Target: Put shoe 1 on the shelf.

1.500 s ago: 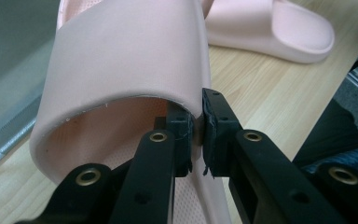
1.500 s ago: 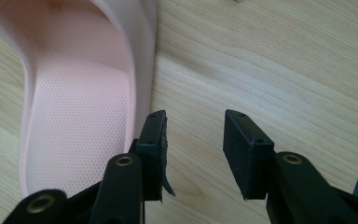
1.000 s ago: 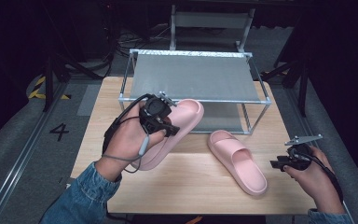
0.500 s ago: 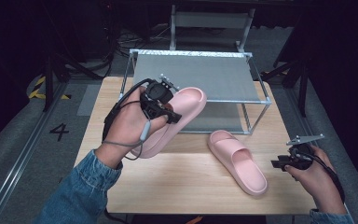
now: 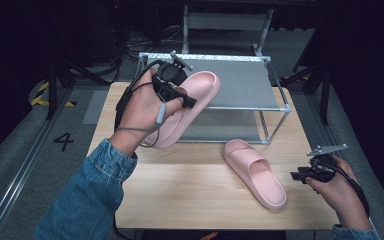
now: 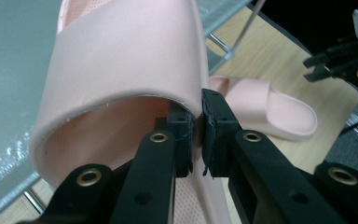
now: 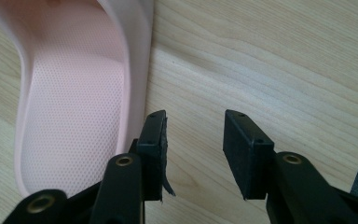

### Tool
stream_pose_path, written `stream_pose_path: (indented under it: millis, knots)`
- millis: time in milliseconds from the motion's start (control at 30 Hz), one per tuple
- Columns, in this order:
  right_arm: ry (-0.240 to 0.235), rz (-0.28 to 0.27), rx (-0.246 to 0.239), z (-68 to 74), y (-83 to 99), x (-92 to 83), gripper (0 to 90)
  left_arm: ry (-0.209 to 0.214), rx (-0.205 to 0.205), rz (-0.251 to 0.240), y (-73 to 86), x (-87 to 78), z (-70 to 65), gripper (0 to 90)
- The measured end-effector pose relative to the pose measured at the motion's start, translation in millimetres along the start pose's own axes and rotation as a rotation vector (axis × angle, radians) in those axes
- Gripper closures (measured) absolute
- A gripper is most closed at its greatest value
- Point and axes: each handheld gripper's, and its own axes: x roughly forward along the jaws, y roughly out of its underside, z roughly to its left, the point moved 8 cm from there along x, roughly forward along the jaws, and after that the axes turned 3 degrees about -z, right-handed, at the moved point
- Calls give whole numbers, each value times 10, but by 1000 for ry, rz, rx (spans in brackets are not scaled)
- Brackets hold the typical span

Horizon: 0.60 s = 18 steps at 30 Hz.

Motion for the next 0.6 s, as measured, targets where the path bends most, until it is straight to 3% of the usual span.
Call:
stream_pose_path:
  millis: [600]
  knots:
    - [4,-2,11,-8,77,-39,612,-109,-120,8,-425,399,437,827]
